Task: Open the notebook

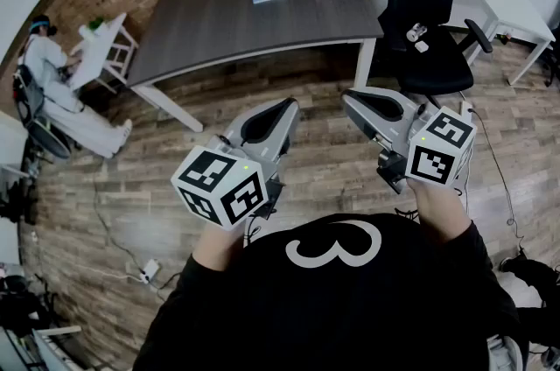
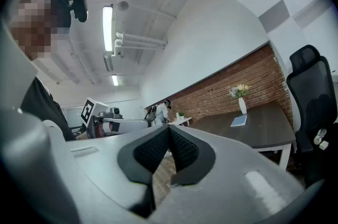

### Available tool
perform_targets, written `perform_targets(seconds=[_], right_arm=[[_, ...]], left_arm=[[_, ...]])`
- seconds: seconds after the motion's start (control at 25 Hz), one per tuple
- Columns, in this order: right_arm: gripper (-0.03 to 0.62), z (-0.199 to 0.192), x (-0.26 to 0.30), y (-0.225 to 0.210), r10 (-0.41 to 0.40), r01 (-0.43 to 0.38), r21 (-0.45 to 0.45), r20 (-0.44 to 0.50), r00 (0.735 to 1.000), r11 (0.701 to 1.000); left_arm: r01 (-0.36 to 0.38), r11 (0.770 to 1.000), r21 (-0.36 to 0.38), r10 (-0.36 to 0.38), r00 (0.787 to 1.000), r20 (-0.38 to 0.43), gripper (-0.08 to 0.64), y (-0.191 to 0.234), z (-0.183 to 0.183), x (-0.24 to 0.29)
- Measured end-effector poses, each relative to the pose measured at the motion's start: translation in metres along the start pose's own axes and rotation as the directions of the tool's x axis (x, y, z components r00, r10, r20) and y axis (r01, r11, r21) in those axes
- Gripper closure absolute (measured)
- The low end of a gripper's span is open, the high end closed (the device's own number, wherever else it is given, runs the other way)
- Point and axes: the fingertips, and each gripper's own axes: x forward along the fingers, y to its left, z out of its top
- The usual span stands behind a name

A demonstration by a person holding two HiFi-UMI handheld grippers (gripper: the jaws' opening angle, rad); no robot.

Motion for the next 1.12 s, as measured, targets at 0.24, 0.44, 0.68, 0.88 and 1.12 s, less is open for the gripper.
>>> perform_targets(seconds=[0.24,0.44,0.68,0.88,1.12], right_arm=[[0.591,-0.006,-0.013,-0.003,0.004,-0.004,-0.006,-0.003,1.000,1.000],[0.591,-0.013,-0.013,-0.013,-0.018,0.018,0.021,0.000,1.000,1.000],[0.591,-0.026,-0.005,-0.034,-0.056,0.057,0.019,-0.012,0.998,0.998],[0.591,-0.026,0.006,-0.069,-0.075,0.076,0.025,-0.010,0.997,0.997],[0.591,-0.023,0.046,-0.135,-0.092,0.093,0.044,-0.019,0.996,0.995]], left_arm=[[-0.008,1.000,-0.002,0.008,1.000,-0.005,0.543,-0.009,-0.009,0.005],[-0.004,1.000,-0.004,0.004,1.000,-0.025,0.543,-0.005,-0.015,0.010],[0.010,1.000,-0.028,-0.011,1.000,-0.017,0.543,0.017,-0.025,0.027],[0.021,0.999,-0.046,-0.022,0.999,-0.032,0.543,0.041,-0.034,0.057],[0.041,0.998,-0.056,-0.044,0.998,-0.049,0.543,0.096,-0.033,0.108]])
